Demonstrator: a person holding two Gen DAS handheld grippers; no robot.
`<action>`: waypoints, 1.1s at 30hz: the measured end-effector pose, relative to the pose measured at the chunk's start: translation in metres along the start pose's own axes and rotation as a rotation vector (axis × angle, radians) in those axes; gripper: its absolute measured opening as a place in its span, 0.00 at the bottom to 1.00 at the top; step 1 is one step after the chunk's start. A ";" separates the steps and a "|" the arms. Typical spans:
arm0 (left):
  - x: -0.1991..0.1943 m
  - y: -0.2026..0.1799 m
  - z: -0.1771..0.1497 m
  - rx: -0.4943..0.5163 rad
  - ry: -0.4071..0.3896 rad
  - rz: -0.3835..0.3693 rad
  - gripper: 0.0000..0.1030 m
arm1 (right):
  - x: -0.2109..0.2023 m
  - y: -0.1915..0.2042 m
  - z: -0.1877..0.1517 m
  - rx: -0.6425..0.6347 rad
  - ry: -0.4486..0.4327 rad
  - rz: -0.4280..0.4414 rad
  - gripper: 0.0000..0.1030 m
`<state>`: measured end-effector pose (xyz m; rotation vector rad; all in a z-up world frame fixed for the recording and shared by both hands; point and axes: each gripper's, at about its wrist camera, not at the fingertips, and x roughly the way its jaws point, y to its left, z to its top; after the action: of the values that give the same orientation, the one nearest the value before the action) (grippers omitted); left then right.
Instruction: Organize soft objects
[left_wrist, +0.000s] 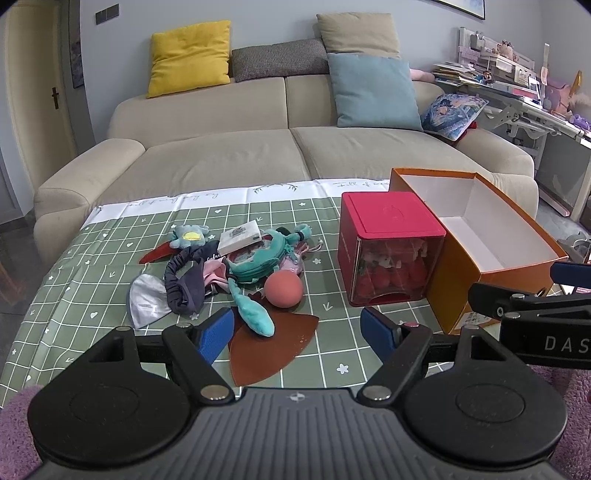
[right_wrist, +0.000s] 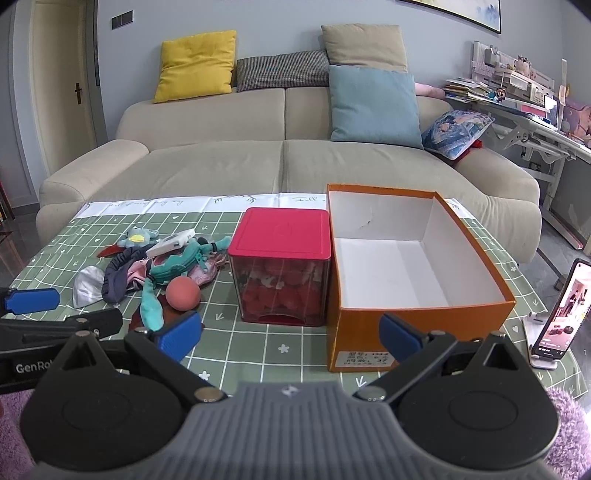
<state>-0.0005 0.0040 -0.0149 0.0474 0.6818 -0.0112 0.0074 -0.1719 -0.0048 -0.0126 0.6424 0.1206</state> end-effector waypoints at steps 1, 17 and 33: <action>0.000 0.000 0.000 0.000 -0.001 -0.001 0.89 | 0.000 0.000 0.000 0.000 0.000 0.000 0.97; -0.002 -0.001 0.000 0.004 -0.002 -0.002 0.89 | 0.000 -0.001 -0.001 0.000 0.001 -0.001 0.97; -0.002 0.000 0.001 0.004 -0.003 -0.002 0.89 | 0.000 0.000 -0.001 -0.002 0.003 0.000 0.97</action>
<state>-0.0019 0.0038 -0.0130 0.0509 0.6788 -0.0142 0.0064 -0.1722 -0.0055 -0.0148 0.6452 0.1215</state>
